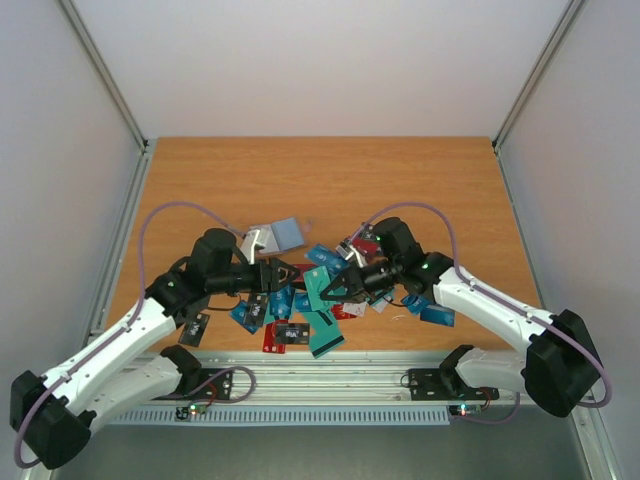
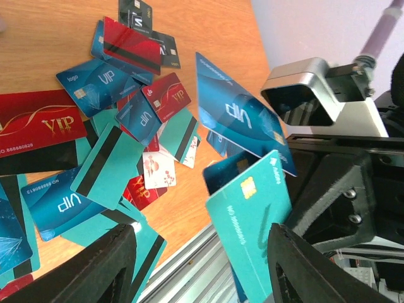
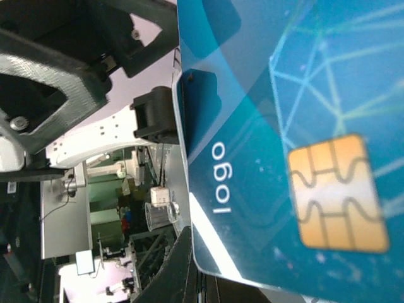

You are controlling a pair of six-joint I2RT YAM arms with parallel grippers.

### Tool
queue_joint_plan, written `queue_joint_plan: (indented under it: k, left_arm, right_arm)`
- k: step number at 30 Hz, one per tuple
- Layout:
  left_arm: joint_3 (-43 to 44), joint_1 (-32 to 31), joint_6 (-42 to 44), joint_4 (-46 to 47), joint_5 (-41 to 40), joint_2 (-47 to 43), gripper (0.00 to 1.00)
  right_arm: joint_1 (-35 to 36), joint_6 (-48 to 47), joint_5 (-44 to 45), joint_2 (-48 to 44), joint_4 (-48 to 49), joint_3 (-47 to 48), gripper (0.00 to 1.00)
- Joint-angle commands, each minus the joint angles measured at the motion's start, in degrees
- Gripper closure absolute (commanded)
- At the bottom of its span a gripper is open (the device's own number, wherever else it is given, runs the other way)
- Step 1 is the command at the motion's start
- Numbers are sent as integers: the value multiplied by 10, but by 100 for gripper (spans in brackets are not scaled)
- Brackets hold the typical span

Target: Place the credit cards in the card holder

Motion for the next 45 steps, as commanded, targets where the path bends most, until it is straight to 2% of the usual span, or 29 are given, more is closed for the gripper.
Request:
queue_joint_plan:
  k: [1,9,15,22,28,35,39,45]
  left_arm:
    - [-23,8,-19,53,6,-10,41]
    - [-33,12,-86,147,-2,6,37]
    - [-41,12,-137,211,7,39,32]
    - [-40,13,-147,246,18,75,27]
    - [-54,13,-172,297,32,99,29]
    - [-65,13,-200,363,58,127,41]
    - [-76,13,-221,414,73,146,60]
    - [-76,14,-226,426,71,154,89]
  right_arm:
    - [4,-22,-35,-21,-2,1,99]
    - [5,-91,-23,-17,-87,19,99]
    - [10,-99,-25,-9,-92,27,99]
    - [19,-103,-31,-4,-91,38,99]
    - [21,-103,-37,-1,-84,42,99]
    - [23,-104,-37,8,-78,49,99]
    - [22,-107,-38,12,-78,52,99]
    - [22,-111,-35,13,-80,54,99]
